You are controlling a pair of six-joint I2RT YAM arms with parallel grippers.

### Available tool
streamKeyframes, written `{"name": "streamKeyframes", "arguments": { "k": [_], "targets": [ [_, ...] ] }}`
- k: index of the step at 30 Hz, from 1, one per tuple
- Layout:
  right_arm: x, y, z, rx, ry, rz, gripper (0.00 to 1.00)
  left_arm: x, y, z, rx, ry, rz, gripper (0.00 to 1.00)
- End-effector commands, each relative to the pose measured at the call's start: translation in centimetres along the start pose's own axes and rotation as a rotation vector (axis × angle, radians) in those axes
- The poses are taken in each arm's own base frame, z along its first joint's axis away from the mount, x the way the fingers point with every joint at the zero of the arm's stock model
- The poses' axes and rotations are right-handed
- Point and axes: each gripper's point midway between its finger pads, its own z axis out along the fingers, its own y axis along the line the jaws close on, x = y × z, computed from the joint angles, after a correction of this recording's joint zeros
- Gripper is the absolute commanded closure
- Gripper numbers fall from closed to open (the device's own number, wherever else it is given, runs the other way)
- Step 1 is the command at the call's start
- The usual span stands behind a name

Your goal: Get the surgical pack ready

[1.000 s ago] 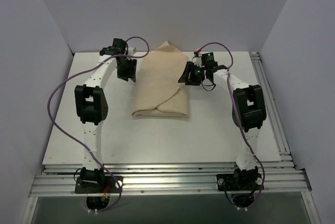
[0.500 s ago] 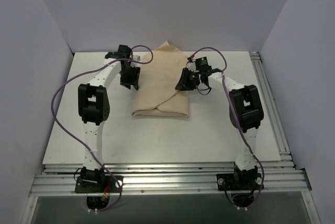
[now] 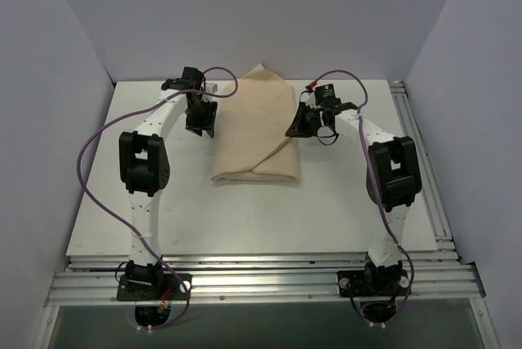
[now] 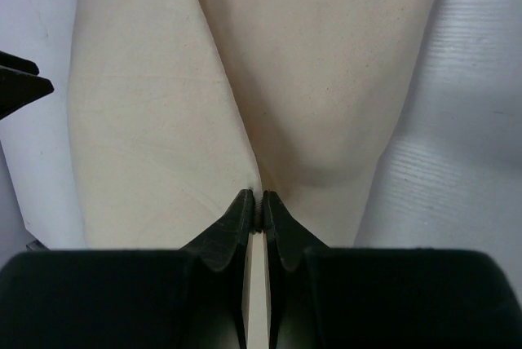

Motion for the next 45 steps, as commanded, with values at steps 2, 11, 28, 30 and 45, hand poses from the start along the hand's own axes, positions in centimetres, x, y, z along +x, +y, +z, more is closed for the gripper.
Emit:
{"name": "streamKeyframes", "arguments": {
  "k": [2,11,28,30,45],
  "targets": [
    [-0.4,-0.7,-2.9,0.125,-0.010,0.025,1.00,-1.9,-0.6,-3.4,-0.008,-0.084,0.019,0.46],
    [0.9,-5.8,-1.9,0.355,0.023,0.027,0.99,-1.8,-1.5,-3.5,0.011,-0.081,0.029,0.46],
    [2.8,-8.6,-1.4,0.474,0.086,-0.050,0.53,-1.7,-3.0,-3.6,0.066,-0.079,0.047,0.46],
    [4.5,-8.8,-0.5,0.386,0.129,-0.018,0.54,-1.6,-3.2,-3.3,0.076,-0.075,0.047,0.46],
    [9.4,-7.2,-0.6,0.035,0.140,-0.057,1.00,-1.0,-2.5,-4.6,0.011,-0.072,0.073,0.46]
  ]
}}
